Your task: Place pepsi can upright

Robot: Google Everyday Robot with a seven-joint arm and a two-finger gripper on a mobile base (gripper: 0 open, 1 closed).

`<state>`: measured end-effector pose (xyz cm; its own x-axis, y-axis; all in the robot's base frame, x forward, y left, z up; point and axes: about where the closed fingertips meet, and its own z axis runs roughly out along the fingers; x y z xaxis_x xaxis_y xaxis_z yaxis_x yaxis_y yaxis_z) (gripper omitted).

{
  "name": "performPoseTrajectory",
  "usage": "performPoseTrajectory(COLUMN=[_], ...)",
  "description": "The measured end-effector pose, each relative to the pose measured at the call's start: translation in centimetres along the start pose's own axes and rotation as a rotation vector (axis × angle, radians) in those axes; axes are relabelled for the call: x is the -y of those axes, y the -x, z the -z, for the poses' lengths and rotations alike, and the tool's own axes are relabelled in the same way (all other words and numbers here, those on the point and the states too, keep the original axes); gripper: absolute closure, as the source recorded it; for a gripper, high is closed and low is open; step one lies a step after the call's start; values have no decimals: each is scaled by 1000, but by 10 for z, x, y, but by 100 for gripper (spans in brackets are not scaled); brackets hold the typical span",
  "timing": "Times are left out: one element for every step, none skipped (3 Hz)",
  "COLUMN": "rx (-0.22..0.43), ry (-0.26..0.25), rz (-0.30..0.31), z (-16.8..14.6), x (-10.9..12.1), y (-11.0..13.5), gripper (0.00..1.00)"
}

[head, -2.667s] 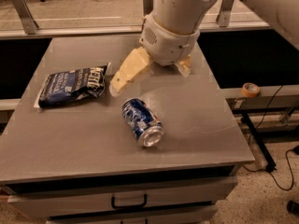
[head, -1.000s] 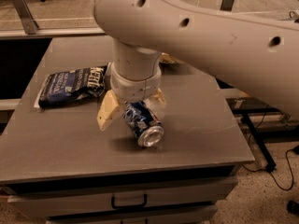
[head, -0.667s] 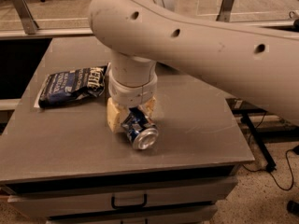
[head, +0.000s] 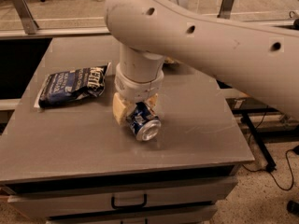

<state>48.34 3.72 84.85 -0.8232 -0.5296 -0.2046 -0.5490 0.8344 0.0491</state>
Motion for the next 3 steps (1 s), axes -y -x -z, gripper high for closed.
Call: performPoseTrajectory(rx=[154,358,488], ry=[88,180,195], rz=[-27,-70,-104], z=[27,55,79], x=[33,62,86], y=[4,1,-2], gripper=[100,100,100])
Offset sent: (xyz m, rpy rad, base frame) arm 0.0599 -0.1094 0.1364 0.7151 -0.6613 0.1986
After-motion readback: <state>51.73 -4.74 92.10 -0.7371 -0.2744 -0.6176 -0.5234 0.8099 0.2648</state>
